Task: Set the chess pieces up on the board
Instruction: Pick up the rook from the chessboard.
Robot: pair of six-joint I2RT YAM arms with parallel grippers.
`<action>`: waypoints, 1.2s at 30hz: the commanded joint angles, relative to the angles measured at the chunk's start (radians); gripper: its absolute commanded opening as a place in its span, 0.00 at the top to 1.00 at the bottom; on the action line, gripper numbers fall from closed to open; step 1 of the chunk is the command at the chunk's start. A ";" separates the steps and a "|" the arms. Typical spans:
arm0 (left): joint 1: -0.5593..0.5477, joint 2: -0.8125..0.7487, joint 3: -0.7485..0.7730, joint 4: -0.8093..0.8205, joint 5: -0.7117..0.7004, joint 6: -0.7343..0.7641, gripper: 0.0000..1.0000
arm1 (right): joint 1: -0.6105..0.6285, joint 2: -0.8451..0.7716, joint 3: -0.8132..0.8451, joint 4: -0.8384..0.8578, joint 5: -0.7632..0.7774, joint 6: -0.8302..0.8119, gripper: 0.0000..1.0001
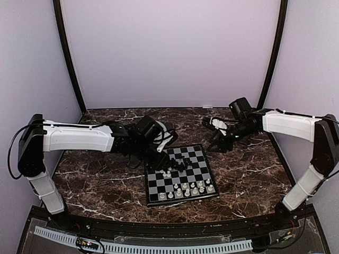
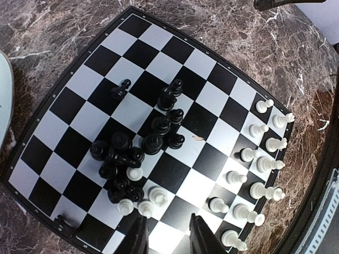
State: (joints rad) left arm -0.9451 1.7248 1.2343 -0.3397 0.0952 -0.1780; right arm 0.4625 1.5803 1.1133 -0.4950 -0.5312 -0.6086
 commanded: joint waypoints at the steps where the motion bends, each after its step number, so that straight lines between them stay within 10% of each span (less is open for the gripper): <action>1: 0.006 0.037 0.050 -0.029 0.059 -0.011 0.70 | 0.004 0.009 -0.004 -0.005 -0.020 -0.011 0.49; 36: 0.002 0.214 0.165 -0.139 0.030 -0.020 0.82 | 0.005 0.013 -0.005 -0.011 -0.014 -0.019 0.49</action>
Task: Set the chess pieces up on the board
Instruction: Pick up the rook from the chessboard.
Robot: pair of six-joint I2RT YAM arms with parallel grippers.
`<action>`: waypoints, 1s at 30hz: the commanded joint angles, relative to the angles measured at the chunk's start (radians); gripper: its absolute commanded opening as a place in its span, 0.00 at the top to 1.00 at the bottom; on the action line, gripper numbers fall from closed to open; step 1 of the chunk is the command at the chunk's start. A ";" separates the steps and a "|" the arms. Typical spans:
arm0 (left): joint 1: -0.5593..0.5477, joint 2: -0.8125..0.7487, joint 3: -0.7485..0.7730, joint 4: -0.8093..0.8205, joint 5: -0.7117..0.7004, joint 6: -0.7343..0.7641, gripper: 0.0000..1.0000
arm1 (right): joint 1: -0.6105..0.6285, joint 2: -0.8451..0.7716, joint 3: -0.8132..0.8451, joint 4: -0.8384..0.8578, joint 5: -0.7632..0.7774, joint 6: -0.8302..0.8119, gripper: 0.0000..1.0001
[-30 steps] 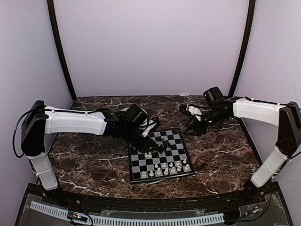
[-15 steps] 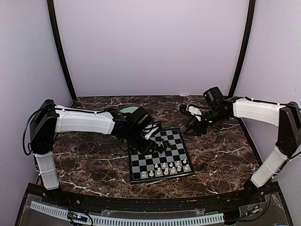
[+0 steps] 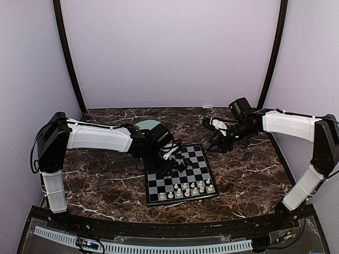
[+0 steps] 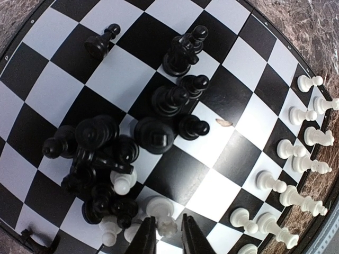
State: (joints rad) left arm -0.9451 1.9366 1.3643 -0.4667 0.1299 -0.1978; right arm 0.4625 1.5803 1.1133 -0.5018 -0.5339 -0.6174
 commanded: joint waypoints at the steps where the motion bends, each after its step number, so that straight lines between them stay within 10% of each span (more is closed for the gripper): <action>1: 0.002 0.003 0.036 -0.011 -0.007 0.000 0.82 | 0.005 0.012 -0.006 -0.004 -0.011 -0.010 0.49; 30: -0.071 -0.265 -0.058 -0.135 -0.110 -0.072 0.98 | 0.005 0.011 -0.001 -0.011 -0.011 -0.010 0.49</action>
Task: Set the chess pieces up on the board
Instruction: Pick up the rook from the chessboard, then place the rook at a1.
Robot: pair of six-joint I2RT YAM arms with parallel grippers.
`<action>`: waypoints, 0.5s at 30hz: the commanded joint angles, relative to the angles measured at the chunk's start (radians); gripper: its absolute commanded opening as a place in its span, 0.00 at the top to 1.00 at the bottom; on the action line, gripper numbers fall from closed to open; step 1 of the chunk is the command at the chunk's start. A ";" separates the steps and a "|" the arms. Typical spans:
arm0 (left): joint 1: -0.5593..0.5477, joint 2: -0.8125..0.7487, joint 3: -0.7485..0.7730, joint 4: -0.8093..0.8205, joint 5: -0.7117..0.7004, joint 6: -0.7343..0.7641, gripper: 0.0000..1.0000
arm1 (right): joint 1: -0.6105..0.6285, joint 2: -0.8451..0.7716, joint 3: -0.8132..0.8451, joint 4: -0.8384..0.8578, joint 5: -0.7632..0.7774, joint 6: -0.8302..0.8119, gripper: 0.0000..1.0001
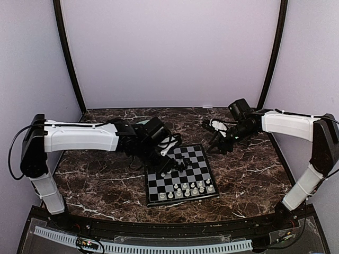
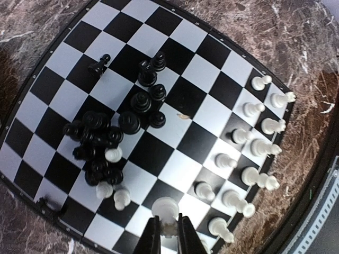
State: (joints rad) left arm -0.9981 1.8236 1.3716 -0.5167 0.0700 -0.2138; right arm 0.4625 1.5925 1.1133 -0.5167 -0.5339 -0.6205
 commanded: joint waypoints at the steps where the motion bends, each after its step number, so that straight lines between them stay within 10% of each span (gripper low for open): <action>1: -0.020 -0.188 -0.082 -0.090 -0.054 -0.065 0.98 | 0.004 -0.002 -0.001 0.003 -0.011 -0.007 0.49; 15: -0.136 -0.289 -0.348 -0.052 -0.032 -0.163 0.98 | 0.006 -0.012 -0.003 0.004 -0.012 -0.007 0.49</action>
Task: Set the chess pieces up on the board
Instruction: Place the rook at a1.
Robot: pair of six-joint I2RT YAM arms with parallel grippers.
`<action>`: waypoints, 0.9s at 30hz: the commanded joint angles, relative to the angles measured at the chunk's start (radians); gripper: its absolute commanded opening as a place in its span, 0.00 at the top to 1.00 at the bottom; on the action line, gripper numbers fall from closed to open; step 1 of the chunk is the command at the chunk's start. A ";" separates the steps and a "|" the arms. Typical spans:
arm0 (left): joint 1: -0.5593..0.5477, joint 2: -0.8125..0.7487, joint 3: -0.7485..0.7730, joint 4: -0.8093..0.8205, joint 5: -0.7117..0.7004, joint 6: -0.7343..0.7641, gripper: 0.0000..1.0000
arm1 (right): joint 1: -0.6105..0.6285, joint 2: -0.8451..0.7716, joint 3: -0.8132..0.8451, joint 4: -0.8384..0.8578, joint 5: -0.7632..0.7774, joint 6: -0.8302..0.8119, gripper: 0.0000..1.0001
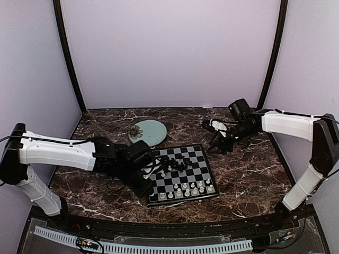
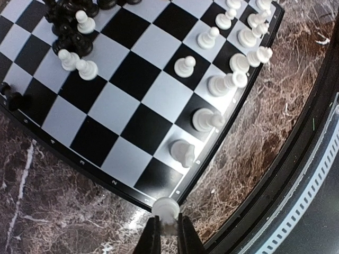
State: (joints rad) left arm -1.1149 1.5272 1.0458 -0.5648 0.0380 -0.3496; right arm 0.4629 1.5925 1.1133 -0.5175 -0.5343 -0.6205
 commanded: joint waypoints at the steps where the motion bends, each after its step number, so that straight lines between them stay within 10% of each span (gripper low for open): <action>1: -0.021 0.015 -0.024 -0.001 0.002 -0.028 0.98 | 0.005 -0.013 -0.003 0.004 -0.007 -0.007 0.49; 27: -0.022 0.127 -0.008 0.038 -0.017 -0.002 0.91 | 0.005 -0.018 -0.012 0.007 0.008 -0.019 0.49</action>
State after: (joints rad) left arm -1.1355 1.6455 1.0294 -0.5137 0.0307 -0.3592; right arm 0.4629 1.5925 1.1118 -0.5175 -0.5251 -0.6315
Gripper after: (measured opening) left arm 0.096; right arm 0.510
